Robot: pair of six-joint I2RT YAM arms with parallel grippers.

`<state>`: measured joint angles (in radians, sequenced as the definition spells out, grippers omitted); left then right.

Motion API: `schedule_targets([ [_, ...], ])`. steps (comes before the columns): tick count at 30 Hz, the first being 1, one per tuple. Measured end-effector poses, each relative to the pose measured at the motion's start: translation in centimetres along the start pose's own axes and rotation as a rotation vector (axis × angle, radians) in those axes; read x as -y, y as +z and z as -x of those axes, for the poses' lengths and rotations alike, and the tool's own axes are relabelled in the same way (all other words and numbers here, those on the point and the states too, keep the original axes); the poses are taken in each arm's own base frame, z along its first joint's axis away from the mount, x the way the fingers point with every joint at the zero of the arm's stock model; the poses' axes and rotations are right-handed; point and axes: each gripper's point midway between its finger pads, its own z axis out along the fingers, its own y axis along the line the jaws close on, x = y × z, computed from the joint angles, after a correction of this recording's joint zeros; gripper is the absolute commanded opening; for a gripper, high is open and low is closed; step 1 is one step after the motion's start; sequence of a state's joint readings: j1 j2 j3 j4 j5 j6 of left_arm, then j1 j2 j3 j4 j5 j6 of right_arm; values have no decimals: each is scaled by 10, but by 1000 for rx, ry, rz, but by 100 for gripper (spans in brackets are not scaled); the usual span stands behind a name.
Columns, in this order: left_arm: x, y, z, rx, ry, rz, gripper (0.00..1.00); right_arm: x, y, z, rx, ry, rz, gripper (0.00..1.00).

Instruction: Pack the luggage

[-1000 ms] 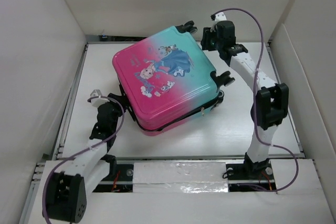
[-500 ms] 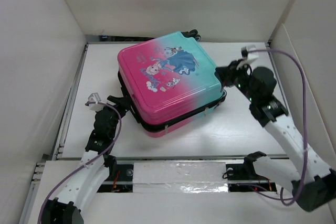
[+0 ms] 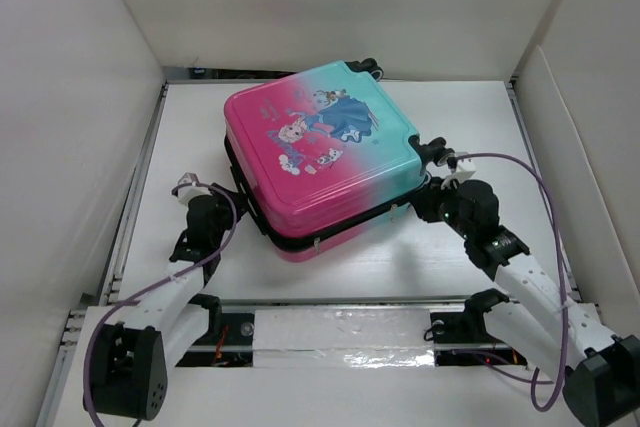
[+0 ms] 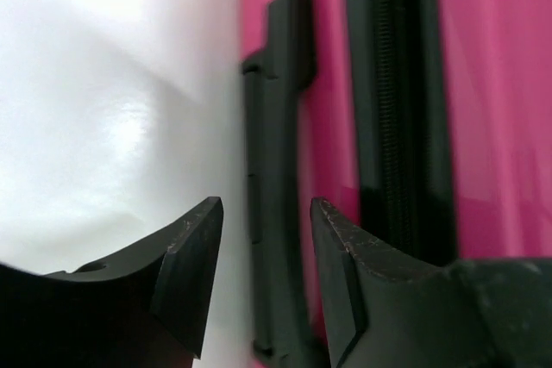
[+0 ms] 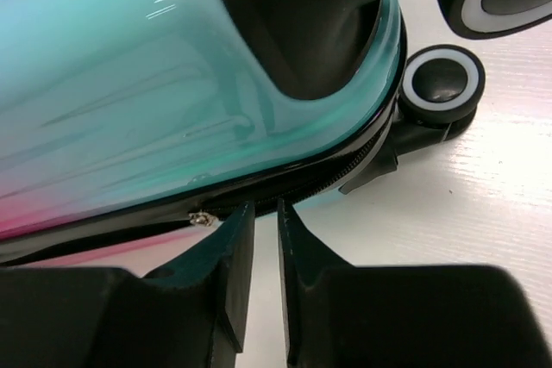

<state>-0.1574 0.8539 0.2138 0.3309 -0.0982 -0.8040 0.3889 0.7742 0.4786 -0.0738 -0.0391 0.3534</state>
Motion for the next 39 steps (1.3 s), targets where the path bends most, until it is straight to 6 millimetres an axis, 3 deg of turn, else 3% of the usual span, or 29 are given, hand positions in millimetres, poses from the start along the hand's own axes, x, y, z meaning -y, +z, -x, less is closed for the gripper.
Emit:
schedule_targets([
  [3,8,9,-3,-38,20,-18,42,9,9,0,-4,24,-33,25],
  [7,2,20,-11,-69,27,-1,37,20,22,0,-10,59,-66,24],
  [12,17,27,-14,-73,34,-67,0,22,40,10,-11,65,-77,22],
  [18,22,28,-18,-65,21,-117,0,30,60,25,3,69,-104,22],
  [24,24,14,-31,-97,10,-188,0,45,90,46,-14,80,-143,24],
  [28,26,6,-39,-129,11,-231,0,52,101,78,21,98,-136,32],
  [29,27,5,-40,-132,12,-236,0,52,100,91,52,99,-131,43],
  [32,27,2,-42,-143,12,-251,0,38,79,132,159,83,-93,59],
  [33,28,1,-43,-148,12,-256,0,31,67,142,192,74,-75,58],
  [34,28,1,-44,-152,13,-261,0,20,54,150,228,63,-50,50],
  [35,29,0,-45,-156,13,-267,0,9,42,154,257,48,-21,19],
  [37,29,-2,-47,-161,9,-280,0,-23,17,141,279,17,78,4],
  [39,31,-3,-49,-170,5,-292,0,-57,-1,111,244,-22,204,0],
])
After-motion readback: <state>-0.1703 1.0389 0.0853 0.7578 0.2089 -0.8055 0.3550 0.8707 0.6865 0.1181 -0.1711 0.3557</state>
